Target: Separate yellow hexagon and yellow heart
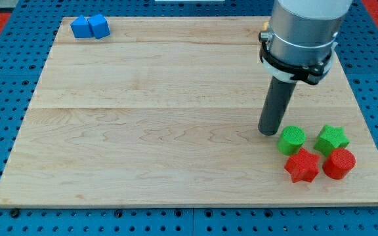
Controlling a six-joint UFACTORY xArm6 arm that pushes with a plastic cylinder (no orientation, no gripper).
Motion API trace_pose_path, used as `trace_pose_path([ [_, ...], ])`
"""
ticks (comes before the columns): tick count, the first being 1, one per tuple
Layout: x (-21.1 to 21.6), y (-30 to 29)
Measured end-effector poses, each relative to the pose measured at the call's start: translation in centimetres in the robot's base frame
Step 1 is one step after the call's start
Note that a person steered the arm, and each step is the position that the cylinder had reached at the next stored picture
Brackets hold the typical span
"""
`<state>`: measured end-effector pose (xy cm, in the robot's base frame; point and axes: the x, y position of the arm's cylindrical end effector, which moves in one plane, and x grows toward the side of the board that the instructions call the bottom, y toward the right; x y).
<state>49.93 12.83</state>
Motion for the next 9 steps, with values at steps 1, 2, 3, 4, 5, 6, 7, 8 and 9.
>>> trace_pose_path([
  [1,1.2,0.6],
  [2,1.9,1.8],
  [3,-0.4,1.4],
  [4,-5.6,1.6],
  [5,-10.9,7.1],
  [6,-16.9,13.7],
  [7,-23.4,17.4],
  [8,-30.6,16.6],
  [9,-30.8,14.3],
])
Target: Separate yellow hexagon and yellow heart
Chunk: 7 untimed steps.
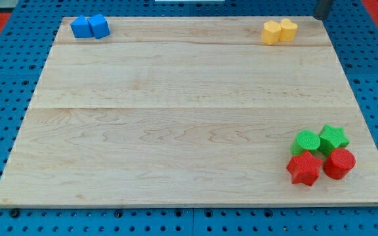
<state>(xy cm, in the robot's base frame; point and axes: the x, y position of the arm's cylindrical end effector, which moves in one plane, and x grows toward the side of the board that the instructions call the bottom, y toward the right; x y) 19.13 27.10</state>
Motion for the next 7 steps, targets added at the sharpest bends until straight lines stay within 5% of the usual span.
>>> trace_pose_path([
  [2,8.6,-6.1],
  [5,4.1,-10.5],
  [7,11.3,-13.0],
])
